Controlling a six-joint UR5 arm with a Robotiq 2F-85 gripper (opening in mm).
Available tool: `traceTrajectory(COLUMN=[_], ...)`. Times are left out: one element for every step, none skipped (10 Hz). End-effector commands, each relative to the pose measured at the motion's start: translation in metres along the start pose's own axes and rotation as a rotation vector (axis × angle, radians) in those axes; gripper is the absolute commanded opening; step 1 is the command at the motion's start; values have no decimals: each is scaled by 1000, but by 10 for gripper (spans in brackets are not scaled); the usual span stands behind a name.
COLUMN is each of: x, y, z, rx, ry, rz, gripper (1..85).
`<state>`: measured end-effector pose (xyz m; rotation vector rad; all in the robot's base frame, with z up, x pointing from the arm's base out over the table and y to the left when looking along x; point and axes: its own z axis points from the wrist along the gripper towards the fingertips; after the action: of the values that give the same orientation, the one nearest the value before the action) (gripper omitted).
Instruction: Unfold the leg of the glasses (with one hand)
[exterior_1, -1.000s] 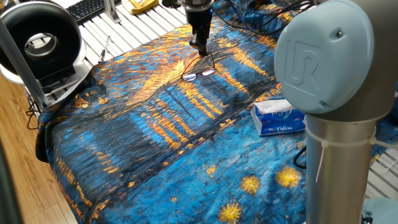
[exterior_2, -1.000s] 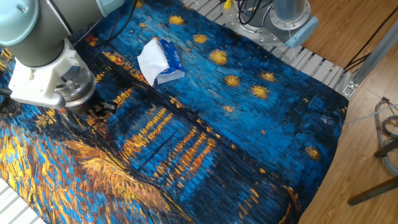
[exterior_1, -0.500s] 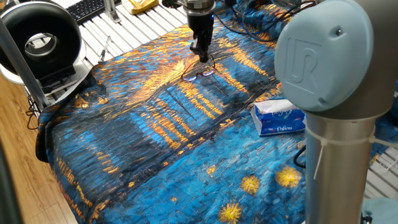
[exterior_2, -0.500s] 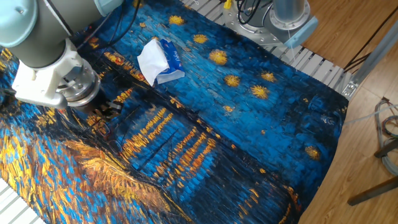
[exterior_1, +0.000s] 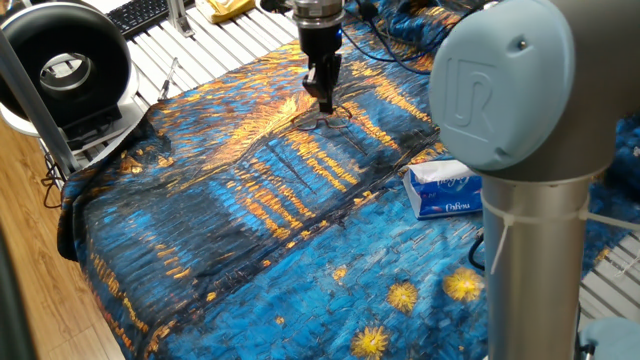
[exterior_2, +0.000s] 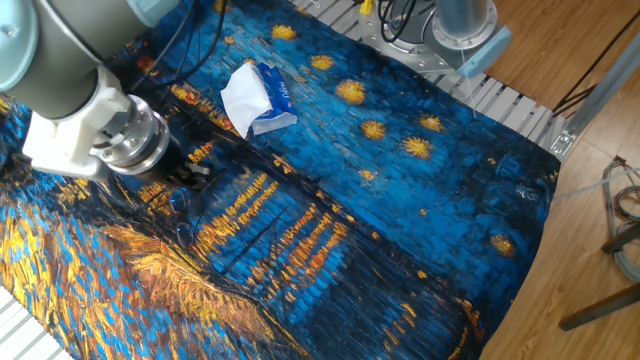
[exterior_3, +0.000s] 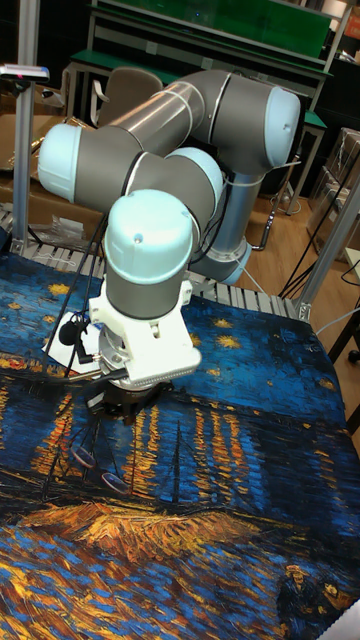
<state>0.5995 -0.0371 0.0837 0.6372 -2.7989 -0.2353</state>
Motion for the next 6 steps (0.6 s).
traceTrajectory(x=[-5,-8,-10,-11,-10,-10], y=[20,21,18,15,14,8], z=[-3,-5,-5,-5,-6,-6], rx=[-65,-63,-50,-40,-36,-11], ry=[1,-3,-8,-10,-10,-7], rz=[-6,-6,-10,-15,-19,-27], gripper=[10,10,10,10,10,10])
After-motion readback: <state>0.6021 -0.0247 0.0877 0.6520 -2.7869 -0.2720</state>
